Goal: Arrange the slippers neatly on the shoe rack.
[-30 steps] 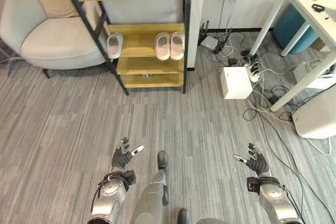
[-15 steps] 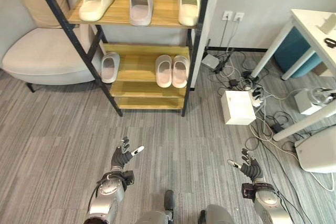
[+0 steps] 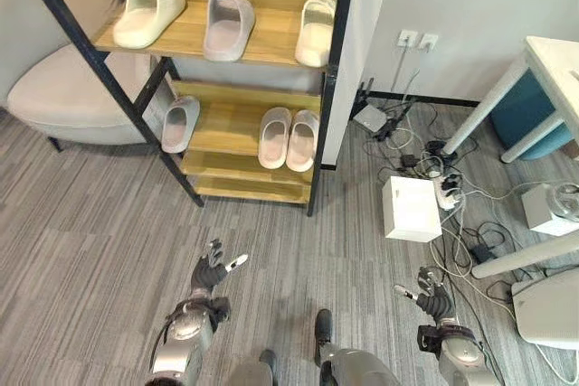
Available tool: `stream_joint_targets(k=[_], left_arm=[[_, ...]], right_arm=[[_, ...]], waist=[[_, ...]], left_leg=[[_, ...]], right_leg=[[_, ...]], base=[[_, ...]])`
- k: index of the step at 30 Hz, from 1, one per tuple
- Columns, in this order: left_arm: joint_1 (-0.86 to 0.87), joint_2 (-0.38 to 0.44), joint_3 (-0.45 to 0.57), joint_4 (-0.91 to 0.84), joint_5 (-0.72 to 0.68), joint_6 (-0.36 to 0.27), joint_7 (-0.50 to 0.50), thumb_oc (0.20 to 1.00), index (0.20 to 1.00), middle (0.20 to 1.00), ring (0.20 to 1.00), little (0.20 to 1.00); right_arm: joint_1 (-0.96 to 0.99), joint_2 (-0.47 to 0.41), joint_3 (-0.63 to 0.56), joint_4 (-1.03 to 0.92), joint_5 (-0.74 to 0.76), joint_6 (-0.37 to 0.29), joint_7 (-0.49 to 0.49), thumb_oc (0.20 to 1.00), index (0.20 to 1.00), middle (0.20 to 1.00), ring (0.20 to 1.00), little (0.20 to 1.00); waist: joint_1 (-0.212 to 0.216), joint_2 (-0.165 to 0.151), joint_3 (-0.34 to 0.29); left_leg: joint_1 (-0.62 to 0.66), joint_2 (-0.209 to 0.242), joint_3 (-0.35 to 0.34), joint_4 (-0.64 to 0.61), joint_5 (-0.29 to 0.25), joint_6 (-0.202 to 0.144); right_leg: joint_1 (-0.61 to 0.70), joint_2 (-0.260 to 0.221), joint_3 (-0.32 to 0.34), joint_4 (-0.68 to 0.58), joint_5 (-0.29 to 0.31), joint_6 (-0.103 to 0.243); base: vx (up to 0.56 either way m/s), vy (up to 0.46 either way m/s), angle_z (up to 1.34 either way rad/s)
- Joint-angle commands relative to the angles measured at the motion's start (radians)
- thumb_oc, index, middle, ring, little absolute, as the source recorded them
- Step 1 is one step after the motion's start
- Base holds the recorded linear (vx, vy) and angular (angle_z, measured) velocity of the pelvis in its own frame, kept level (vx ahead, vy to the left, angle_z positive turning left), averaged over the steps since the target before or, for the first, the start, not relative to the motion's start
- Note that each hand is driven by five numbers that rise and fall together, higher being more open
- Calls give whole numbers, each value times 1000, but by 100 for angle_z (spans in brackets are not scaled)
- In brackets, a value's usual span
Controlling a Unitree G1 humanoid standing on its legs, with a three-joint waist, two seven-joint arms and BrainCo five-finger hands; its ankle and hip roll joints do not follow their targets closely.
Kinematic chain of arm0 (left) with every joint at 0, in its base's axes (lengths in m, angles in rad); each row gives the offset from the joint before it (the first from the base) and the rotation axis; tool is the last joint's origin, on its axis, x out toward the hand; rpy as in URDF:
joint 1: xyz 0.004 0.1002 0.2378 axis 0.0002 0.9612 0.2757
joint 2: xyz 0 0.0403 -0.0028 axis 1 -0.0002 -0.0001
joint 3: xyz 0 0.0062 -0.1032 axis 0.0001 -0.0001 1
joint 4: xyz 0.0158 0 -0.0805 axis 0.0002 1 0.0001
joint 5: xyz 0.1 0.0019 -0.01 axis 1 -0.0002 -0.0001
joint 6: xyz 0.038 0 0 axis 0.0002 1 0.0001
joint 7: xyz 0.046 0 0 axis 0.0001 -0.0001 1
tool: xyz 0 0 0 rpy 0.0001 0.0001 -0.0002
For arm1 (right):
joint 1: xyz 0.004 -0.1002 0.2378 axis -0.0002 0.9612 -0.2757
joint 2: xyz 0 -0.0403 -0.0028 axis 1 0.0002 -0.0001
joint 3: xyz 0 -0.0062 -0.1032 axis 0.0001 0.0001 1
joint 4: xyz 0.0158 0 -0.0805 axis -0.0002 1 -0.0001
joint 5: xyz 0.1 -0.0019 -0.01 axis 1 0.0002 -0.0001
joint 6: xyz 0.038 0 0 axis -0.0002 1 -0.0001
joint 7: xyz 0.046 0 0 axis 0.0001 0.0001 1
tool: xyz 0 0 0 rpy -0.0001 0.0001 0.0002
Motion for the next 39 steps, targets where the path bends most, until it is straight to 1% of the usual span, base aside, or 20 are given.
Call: stream_joint_targets(k=[1,2,3,4,7,10,11,12,16,18,19,21,24,25,27,29,33,35,37,39], left_arm=[[-9,10,18,-65,9,-52,14,1000,1000,1000,1000,1000],[-9,10,18,-66,10,-52,14,1000,1000,1000,1000,1000],[-8,9,14,-69,10,-48,21,1000,1000,1000,1000,1000],[-7,8,14,-69,10,-48,21,1000,1000,1000,1000,1000],[-14,9,13,-65,10,-53,34,1000,1000,1000,1000,1000],[-1,10,15,-80,21,-57,31,1000,1000,1000,1000,1000],[9,11,14,-85,24,-56,26,1000,1000,1000,1000,1000],[25,18,14,-96,26,-55,11,1000,1000,1000,1000,1000],[31,53,14,-103,39,-48,-12,1000,1000,1000,1000,1000],[27,66,12,-101,44,-46,-13,1000,1000,1000,1000,1000],[24,72,11,-105,47,-45,-14,1000,1000,1000,1000,1000],[20,75,12,-109,54,-42,-17,1000,1000,1000,1000,1000],[11,70,16,-114,49,-44,-13,1000,1000,1000,1000,1000],[11,70,17,-114,49,-44,-13,1000,1000,1000,1000,1000],[-7,68,17,-112,39,-46,-8,1000,1000,1000,1000,1000],[-10,63,24,-108,42,-50,-7,1000,1000,1000,1000,1000],[10,49,28,-108,41,-53,-15,1000,1000,1000,1000,1000],[19,44,27,-124,31,-53,-20,1000,1000,1000,1000,1000],[8,36,21,-125,17,-57,-10,1000,1000,1000,1000,1000],[7,31,21,-129,9,-60,-7,1000,1000,1000,1000,1000]], right_arm=[[-6,-69,-23,-42,31,-42,-20,1000,1000,1000,1000,1000],[-6,-69,-23,-42,31,-42,-20,1000,1000,1000,1000,1000],[-4,-78,-28,-34,31,-41,-30,1000,1000,1000,1000,1000],[-4,-78,-28,-34,31,-42,-30,1000,1000,1000,1000,1000],[5,-81,-37,-23,31,-34,-44,1000,1000,1000,1000,1000],[14,-83,-44,-28,22,-29,-42,1000,1000,1000,1000,1000],[13,-81,-44,-29,15,-29,-38,1000,1000,1000,1000,1000],[2,-80,-43,-34,-3,-19,-25,1000,1000,1000,1000,1000],[-19,-55,-26,-33,-10,-13,-10,1000,1000,1000,1000,1000],[-30,-46,-14,-35,-15,-10,-6,1000,1000,1000,1000,1000],[-34,-34,-5,-35,-18,-8,-3,1000,1000,1000,1000,1000],[-30,-21,3,-27,-23,-5,1,1000,1000,1000,1000,1000],[-34,-18,3,-19,-16,-6,-3,1000,1000,1000,1000,1000],[-34,-18,3,-18,-16,-7,-3,1000,1000,1000,1000,1000],[-36,-16,11,-17,-5,-13,-11,1000,1000,1000,1000,1000],[-35,-17,13,-12,-8,-16,-13,1000,1000,1000,1000,1000],[-26,-27,8,-12,1,-22,-10,1000,1000,1000,1000,1000],[-21,-30,5,-24,15,-27,-3,1000,1000,1000,1000,1000],[-27,-39,9,-25,20,-29,-1,1000,1000,1000,1000,1000],[-30,-45,10,-21,16,-26,-3,1000,1000,1000,1000,1000]], waist=[[7,33,-12],[7,33,-12],[16,46,-13],[15,45,-12],[22,46,-12],[32,60,-29],[35,66,-41],[47,64,-57],[59,34,-68],[60,30,-68],[57,32,-66],[49,39,-60],[34,48,-46],[32,49,-42],[30,41,-26],[32,35,-24],[36,28,-40],[35,26,-29],[50,19,1],[54,20,3]], left_leg=[[79,97,52,-236,84,-9],[83,96,52,-243,87,-10],[50,147,47,-352,171,-29],[55,146,46,-359,174,-29],[-31,191,84,-448,208,-50],[-52,207,104,-458,228,-64],[-42,202,93,-458,244,-65],[-36,173,75,-433,258,-56],[-34,125,95,-354,209,-18],[-22,96,104,-354,184,7],[-4,80,119,-362,167,28],[23,69,126,-378,154,40],[75,53,124,-413,142,43],[81,54,123,-416,141,43],[110,39,123,-413,122,37],[112,35,120,-402,113,37],[142,39,129,-388,99,22],[118,61,116,-259,84,-1],[10,62,67,-96,123,-27],[-9,58,43,-105,121,-31]], right_leg=[[83,-30,7,55,-207,102],[83,-30,7,56,-208,102],[107,-31,-1,54,-235,108],[108,-32,-2,54,-236,108],[158,-60,-19,46,-278,122],[191,-83,-18,43,-285,142],[197,-92,-17,47,-283,150],[205,-128,1,58,-271,170],[156,-184,38,146,-242,194],[120,-199,47,213,-213,201],[78,-208,47,294,-175,206],[31,-191,41,347,-159,199],[-35,-117,29,293,-200,176],[-29,-116,27,291,-201,176],[-35,-87,-58,174,-196,163],[-7,-88,-84,133,-193,164],[49,-57,-54,64,-187,145],[82,-44,-40,43,-193,120],[99,-45,-40,37,-197,97],[106,-45,-45,32,-204,94]], base=[[140,99,9],[198,159,0],[138,106,2],[220,181,12],[204,196,16],[289,320,13],[428,487,-2],[396,463,-12],[207,312,-31],[146,291,4],[155,295,19],[148,230,4],[125,85,-3],[116,-21,6],[105,-47,7],[66,-67,9],[126,-134,8],[66,-161,-10],[-33,-103,0],[39,11,11]])
